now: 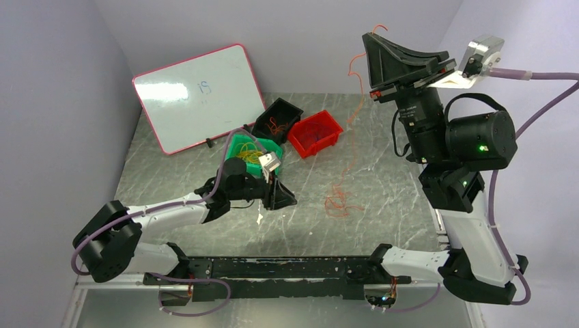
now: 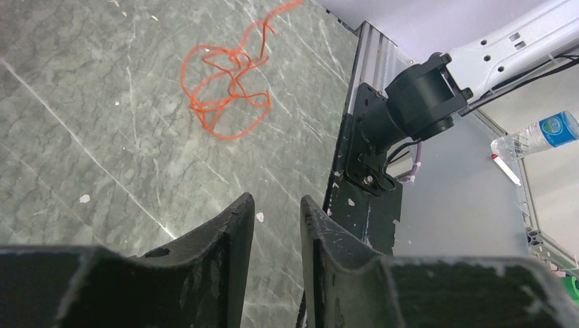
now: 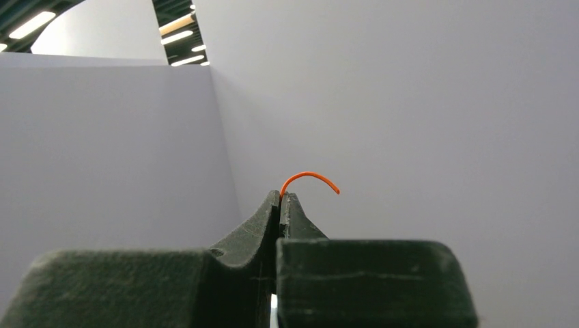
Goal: Untangle the cables
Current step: Untie the cable.
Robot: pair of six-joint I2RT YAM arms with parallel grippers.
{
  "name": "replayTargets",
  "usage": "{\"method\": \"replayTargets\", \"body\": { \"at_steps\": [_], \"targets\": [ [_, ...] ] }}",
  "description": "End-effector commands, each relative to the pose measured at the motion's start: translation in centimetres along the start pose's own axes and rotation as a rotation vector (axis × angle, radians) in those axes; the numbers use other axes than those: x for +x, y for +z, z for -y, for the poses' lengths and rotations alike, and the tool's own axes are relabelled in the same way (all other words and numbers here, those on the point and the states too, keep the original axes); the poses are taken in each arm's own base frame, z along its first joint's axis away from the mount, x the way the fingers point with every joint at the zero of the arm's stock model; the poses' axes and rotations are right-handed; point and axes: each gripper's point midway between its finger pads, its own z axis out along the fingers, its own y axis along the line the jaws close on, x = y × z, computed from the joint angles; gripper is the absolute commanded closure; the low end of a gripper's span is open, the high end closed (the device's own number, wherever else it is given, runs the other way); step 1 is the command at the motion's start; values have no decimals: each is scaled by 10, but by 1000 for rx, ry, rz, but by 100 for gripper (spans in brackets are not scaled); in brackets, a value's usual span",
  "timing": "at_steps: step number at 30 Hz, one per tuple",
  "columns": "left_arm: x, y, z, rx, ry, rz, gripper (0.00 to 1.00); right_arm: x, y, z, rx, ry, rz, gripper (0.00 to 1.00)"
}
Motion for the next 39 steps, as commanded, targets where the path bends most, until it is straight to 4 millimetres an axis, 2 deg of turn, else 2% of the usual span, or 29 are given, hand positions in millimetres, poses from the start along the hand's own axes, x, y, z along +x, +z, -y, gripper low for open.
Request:
{"method": "replayTargets", "body": {
  "at_steps": [1,6,10,14,18,24,30,33,39],
  "targets": [
    [-7,4,1,8,30,34,62,-14,2,1,5,-17,33,100],
    [-16,3,2,-6,37,62,52,-12,4,2,12,-33,24,100],
    [-34,3,1,-31,59,113,44,-6,5,3,20,-24,14,100],
    [-57,10,-2,-57,96,151,37,0,6,-1,10,4,10,100],
    [-69,21,-5,-61,106,172,32,1,9,-4,-4,22,12,100],
    [-73,43,-5,-20,151,167,29,-3,10,-6,-10,39,25,100],
    [-70,59,4,27,160,166,29,-4,9,-6,-9,43,22,100],
    [-77,65,9,34,178,174,29,-3,8,-6,-10,47,21,100],
    [-85,77,2,5,200,184,30,-1,7,-7,-14,56,16,100]
  ]
}}
